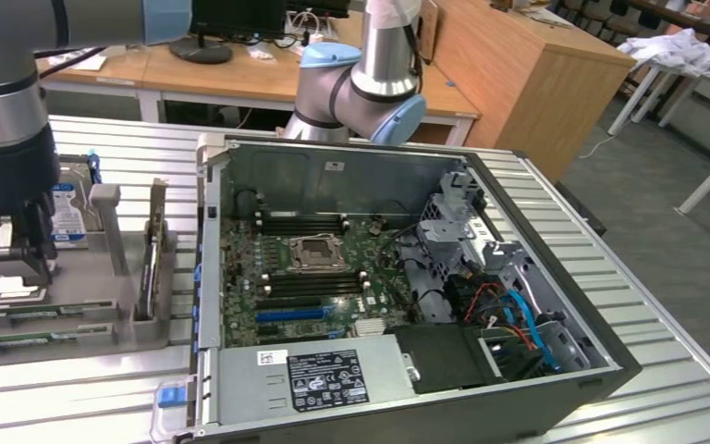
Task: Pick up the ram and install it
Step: 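Pick up the ram and move it above insertion slot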
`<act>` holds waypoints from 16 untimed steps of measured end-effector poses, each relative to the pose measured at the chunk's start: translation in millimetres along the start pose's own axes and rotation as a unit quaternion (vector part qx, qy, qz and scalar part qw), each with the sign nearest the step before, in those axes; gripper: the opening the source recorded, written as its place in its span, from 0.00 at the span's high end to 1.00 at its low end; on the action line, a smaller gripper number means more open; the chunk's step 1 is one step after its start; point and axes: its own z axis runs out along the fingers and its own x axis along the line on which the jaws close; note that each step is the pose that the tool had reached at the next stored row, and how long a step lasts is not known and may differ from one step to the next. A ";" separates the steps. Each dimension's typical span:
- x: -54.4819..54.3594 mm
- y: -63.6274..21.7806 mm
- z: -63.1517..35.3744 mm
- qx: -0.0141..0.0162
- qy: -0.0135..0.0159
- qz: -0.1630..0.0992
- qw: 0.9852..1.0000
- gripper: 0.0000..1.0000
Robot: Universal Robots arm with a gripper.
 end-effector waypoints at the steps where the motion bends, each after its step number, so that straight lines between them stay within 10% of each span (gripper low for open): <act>1: 0.0 -0.1 1.2 0.000 0.000 -0.001 1.000 0.58; 16: 0.5 -0.8 19.4 0.000 0.000 -0.018 1.000 0.58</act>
